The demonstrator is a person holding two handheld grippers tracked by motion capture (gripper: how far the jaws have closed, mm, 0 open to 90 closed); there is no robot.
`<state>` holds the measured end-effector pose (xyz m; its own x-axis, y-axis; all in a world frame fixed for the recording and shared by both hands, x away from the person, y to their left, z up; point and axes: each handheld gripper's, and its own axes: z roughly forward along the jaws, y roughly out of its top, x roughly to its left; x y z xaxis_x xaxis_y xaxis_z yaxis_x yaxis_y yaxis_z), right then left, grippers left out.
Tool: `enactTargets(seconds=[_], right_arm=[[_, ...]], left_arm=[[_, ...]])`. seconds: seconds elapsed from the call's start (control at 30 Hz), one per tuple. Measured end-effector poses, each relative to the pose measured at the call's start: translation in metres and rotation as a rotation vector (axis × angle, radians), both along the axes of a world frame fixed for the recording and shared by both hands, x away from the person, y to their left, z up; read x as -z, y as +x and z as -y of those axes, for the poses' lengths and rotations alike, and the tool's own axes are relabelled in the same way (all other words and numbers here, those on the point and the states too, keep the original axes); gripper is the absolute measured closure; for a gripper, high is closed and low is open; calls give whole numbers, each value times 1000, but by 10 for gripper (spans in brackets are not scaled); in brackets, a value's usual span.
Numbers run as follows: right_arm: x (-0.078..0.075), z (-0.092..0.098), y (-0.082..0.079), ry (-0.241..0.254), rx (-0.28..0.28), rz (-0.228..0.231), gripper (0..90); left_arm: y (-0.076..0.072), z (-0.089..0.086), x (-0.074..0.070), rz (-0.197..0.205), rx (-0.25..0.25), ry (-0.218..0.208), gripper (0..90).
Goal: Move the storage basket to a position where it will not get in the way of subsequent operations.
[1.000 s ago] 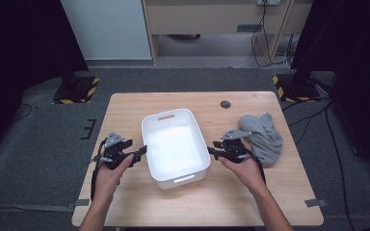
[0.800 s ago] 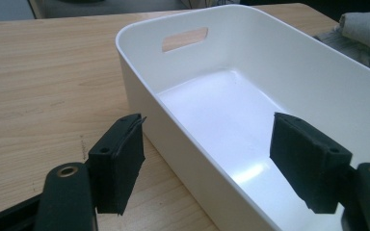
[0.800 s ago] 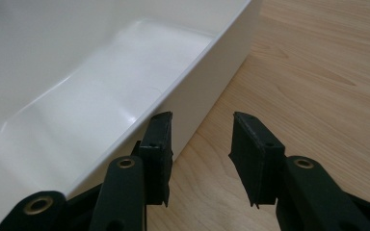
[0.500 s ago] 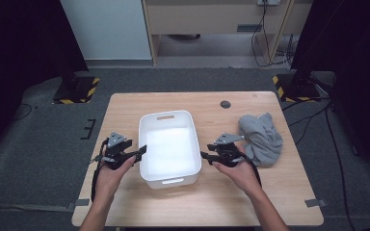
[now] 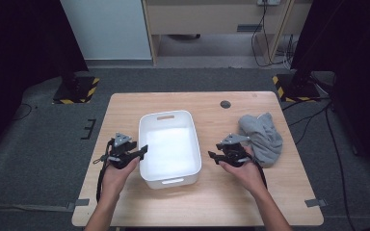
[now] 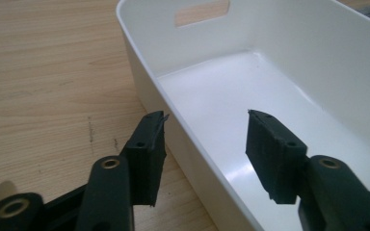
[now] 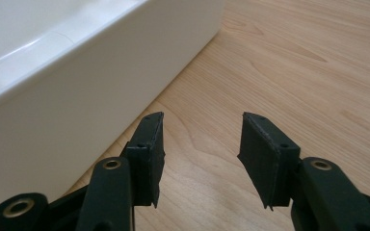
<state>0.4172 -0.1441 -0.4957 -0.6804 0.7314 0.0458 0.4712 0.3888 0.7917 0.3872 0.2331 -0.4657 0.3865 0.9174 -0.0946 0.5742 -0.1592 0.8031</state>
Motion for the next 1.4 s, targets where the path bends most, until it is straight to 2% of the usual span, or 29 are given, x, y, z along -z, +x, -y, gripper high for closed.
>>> enactTargets(seconds=[0.07, 0.27, 0.5, 0.67, 0.8, 0.9, 0.97, 1.03, 1.07, 1.13, 1.27, 1.33, 1.4], right_arm=[[-1, 3, 0, 0, 7, 5, 512], [-1, 7, 2, -19, 25, 21, 513], [0, 8, 2, -31, 35, 21, 505], [0, 10, 2, -28, 40, 15, 502], [-1, 11, 2, -12, 49, 12, 498], [-1, 14, 1, -5, 55, 16, 494], [-2, 16, 2, 29, 73, -1, 485], [-4, 19, 1, 16, 80, 6, 479], [-6, 21, -1, 12, 82, 6, 478], [-9, 27, -6, 40, 87, 0, 473], [-11, 37, -16, 42, 111, 16, 469], [-9, 40, -18, 63, 115, 14, 468], [-6, 41, -19, 103, 125, -4, 462]], left_arm=[[0, 2, 1, 4, -5, 32, 520], [-1, 1, 4, -5, -18, 28, 630], [0, -6, 3, 7, -27, 25, 674], [1, -14, 2, -2, -25, 40, 719], [4, -19, 0, -3, -23, 63, 746], [4, -23, 0, -8, -32, 59, 768], [4, -24, 0, -10, -32, 62, 779], [5, -25, -1, -14, -28, 64, 781], [7, -25, 0, -14, -28, 60, 783], [8, -26, 0, -15, -26, 49, 784], [10, -28, 0, -17, -22, 46, 787], [10, -28, 0, -17, -28, 45, 788], [10, -30, 0, -17, -42, 43, 790]])
